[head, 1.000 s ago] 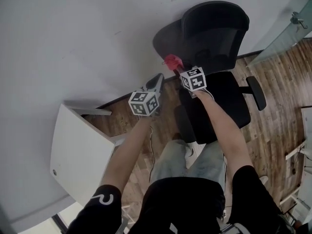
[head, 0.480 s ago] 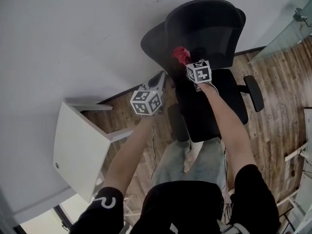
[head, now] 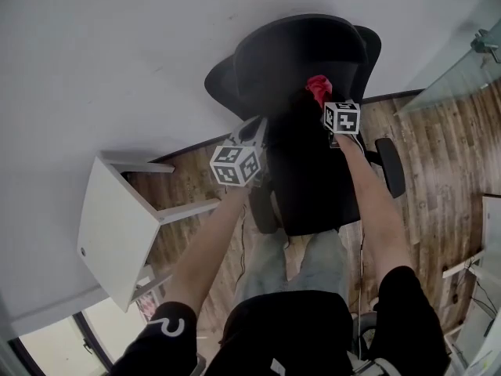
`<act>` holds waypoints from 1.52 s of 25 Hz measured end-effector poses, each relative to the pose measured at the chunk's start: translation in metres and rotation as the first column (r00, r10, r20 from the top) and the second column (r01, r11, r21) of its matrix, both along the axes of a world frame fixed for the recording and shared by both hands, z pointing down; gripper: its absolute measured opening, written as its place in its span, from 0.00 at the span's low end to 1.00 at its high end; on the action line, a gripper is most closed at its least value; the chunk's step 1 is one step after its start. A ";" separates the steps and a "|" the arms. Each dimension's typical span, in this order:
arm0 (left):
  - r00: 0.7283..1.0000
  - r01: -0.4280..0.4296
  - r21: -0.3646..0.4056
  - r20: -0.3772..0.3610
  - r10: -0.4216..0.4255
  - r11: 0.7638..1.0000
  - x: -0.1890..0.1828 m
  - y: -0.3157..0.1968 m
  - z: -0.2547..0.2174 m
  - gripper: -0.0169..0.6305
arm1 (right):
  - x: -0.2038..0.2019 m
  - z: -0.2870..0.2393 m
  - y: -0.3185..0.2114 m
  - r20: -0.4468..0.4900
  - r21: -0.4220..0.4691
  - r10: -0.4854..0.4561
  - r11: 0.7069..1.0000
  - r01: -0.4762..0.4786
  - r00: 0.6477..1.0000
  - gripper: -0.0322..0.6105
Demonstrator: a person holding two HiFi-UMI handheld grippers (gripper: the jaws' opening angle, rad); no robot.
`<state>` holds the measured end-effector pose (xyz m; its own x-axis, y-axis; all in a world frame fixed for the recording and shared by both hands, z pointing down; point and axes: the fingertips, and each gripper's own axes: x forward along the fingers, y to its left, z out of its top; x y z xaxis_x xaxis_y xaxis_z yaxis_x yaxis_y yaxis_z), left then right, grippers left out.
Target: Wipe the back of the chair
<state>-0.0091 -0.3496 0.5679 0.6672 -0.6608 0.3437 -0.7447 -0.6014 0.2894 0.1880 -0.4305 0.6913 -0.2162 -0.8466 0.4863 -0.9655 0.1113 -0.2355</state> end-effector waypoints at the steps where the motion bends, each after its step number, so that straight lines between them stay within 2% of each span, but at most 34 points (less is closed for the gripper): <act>1: 1.000 0.003 0.001 -0.001 -0.003 1.000 0.009 0.000 -0.001 0.06 | 0.014 0.001 0.000 0.007 -0.003 0.012 1.000 -0.012 1.000 0.13; 8: 1.000 0.006 0.002 0.005 -0.006 1.000 0.070 0.002 -0.005 0.06 | 0.099 -0.002 0.002 0.013 -0.006 0.085 0.996 -0.085 0.996 0.13; 15: 1.000 0.020 0.001 -0.017 -0.020 1.000 0.103 0.005 -0.008 0.06 | 0.168 -0.002 0.006 0.028 -0.004 0.166 0.986 -0.166 0.986 0.13; 19: 1.000 0.007 -0.005 -0.022 -0.007 1.000 0.111 0.004 -0.005 0.06 | 0.193 -0.005 0.015 0.076 -0.008 0.249 0.969 -0.249 0.966 0.13; 22: 1.000 -0.007 -0.003 -0.026 0.007 1.000 0.111 0.001 -0.004 0.06 | 0.193 -0.010 0.026 0.098 0.008 0.261 0.965 -0.263 0.960 0.14; 25: 0.999 -0.026 -0.003 -0.036 0.026 1.000 0.100 0.002 -0.002 0.06 | 0.176 -0.016 0.041 0.146 0.037 0.260 0.963 -0.268 0.954 0.14; 29: 0.998 -0.054 -0.002 -0.038 0.054 0.999 0.063 0.014 0.007 0.06 | 0.119 -0.019 0.056 0.173 0.073 0.210 0.972 -0.225 0.962 0.14; 33: 0.997 -0.067 -0.013 -0.035 0.066 0.998 0.014 0.028 0.022 0.06 | 0.036 -0.026 0.060 0.209 0.115 0.120 0.983 -0.146 0.970 0.14; 38: 0.999 -0.050 -0.021 -0.006 0.050 0.999 -0.060 0.030 0.045 0.06 | -0.091 -0.028 0.051 0.219 0.155 -0.045 0.988 0.011 0.975 0.14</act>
<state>-0.0688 -0.3198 0.6125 0.7008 -0.6195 0.3536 -0.7125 -0.6313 0.3061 0.0972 -0.3794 0.6632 -0.3285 -0.8987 0.2905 -0.8874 0.1884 -0.4207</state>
